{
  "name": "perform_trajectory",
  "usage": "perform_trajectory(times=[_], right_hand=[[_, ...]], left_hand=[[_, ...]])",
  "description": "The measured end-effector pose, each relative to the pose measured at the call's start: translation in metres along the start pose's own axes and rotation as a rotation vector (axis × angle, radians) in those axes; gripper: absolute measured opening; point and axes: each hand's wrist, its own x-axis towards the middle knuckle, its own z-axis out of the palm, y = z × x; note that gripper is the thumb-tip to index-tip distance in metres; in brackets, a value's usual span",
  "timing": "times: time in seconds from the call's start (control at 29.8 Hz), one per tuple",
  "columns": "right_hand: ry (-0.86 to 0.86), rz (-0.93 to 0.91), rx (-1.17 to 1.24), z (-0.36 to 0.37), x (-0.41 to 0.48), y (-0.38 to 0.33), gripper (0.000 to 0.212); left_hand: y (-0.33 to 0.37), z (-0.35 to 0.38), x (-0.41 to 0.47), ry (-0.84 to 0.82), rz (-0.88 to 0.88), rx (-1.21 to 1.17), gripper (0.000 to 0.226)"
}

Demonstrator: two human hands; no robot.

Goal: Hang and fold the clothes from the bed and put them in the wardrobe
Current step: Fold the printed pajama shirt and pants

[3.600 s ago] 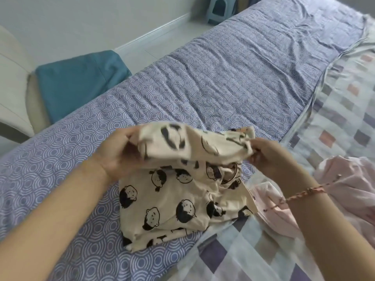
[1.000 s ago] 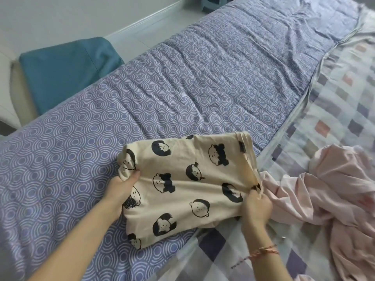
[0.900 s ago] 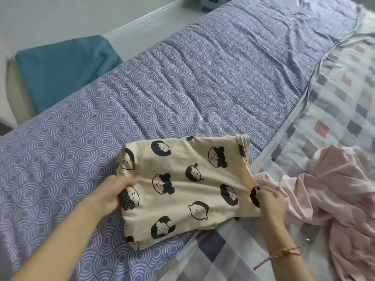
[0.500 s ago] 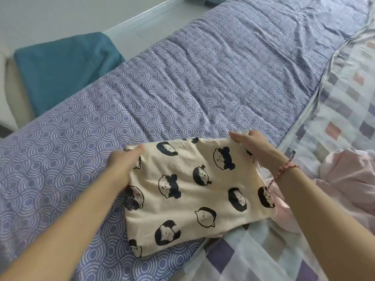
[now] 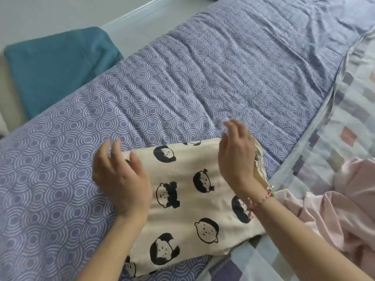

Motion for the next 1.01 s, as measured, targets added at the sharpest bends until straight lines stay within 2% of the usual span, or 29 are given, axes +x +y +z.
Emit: perform_trajectory(times=[0.07, 0.1, 0.13, 0.24, 0.34, 0.4, 0.47, 0.6, 0.67, 0.74, 0.81, 0.87, 0.94, 1.01], right_hand=[[-0.229, -0.307, 0.103, 0.007, -0.035, -0.027, 0.041], [-0.355, -0.383, 0.054, 0.012, -0.046, -0.027, 0.047], [-0.434, -0.386, -0.028, 0.016, -0.05, -0.02, 0.052], [-0.496, -0.247, -0.272, 0.019, -0.033, 0.029, 0.072], [-0.581, -0.054, -0.295, 0.014, -0.025, 0.072, 0.081], [-0.622, 0.095, -0.255, 0.008, -0.025, 0.086, 0.079], [-0.621, 0.201, -0.146, 0.002, -0.025, 0.089, 0.075], [-0.4, 0.543, 0.408, -0.023, -0.02, 0.074, 0.058], [-0.527, 0.622, 0.57, -0.037, -0.013, 0.078, 0.033], [-0.756, 0.62, 0.631, -0.05, -0.007, 0.082, 0.037], [-0.962, 0.656, 0.612, -0.059, 0.0, 0.083, 0.038], [-1.1, 0.655, 0.581, -0.061, -0.001, 0.078, 0.028], [-1.101, 0.633, 0.539, -0.061, -0.007, 0.077, 0.026], [-1.058, 0.653, 0.579, -0.062, -0.016, 0.077, 0.04]], left_hand=[[0.008, 0.002, -0.021, -0.224, 0.498, 0.021, 0.042], [0.008, 0.006, -0.03, -0.36, 0.644, 0.083, 0.049], [0.001, 0.011, -0.034, -0.468, 0.7, 0.166, 0.056], [-0.028, 0.023, -0.026, -0.59, 0.676, 0.35, 0.061], [-0.051, 0.022, -0.018, -0.579, 0.593, 0.414, 0.066], [-0.061, 0.021, -0.015, -0.571, 0.504, 0.398, 0.067], [-0.064, 0.015, -0.013, -0.564, 0.473, 0.389, 0.067], [-0.031, -0.009, -0.032, -0.423, 0.383, 0.286, 0.065], [-0.008, -0.016, -0.06, -0.491, 0.573, 0.214, 0.063], [-0.006, -0.01, -0.083, -0.621, 0.746, 0.248, 0.063], [-0.016, 0.005, -0.091, -0.721, 0.739, 0.301, 0.066], [-0.021, 0.011, -0.095, -0.78, 0.711, 0.324, 0.067], [-0.021, 0.01, -0.097, -0.772, 0.701, 0.305, 0.068], [-0.026, 0.001, -0.091, -0.657, 0.576, 0.243, 0.068]])
